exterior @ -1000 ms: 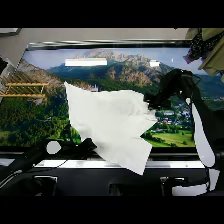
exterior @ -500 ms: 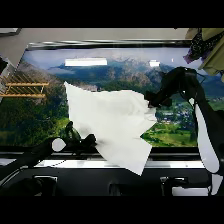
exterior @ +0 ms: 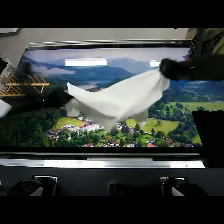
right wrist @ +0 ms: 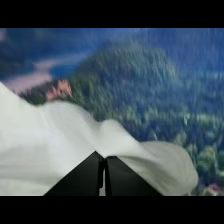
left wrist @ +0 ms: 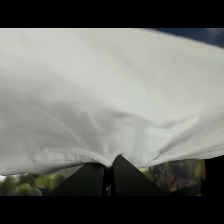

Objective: Fold the clothes and pants, and hang the long-sleeved shirts on hangers.

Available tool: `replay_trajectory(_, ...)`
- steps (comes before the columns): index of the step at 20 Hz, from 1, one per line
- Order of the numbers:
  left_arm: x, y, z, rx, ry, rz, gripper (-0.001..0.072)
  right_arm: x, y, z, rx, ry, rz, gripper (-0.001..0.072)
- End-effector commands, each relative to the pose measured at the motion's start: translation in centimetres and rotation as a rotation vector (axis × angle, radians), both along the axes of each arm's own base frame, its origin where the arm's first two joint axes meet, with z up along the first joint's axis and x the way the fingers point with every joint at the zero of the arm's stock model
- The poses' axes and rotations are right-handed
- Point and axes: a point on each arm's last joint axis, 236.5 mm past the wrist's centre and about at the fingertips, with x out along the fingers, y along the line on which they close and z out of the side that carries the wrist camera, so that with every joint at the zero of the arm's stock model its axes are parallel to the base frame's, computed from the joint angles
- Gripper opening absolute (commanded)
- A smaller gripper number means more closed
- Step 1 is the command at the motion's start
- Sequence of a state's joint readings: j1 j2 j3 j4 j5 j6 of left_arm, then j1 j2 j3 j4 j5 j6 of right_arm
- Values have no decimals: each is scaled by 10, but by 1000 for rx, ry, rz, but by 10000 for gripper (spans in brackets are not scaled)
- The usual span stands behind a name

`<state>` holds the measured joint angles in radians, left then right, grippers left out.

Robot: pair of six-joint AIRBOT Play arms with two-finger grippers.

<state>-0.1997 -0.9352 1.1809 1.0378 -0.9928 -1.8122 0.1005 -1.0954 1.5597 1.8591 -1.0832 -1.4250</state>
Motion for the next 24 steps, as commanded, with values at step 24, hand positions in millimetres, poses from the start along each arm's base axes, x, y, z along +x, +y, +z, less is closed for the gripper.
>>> replay_trajectory(24,99,110,-101,481,337,39,17,8,6,-170,20,583,-61,39)
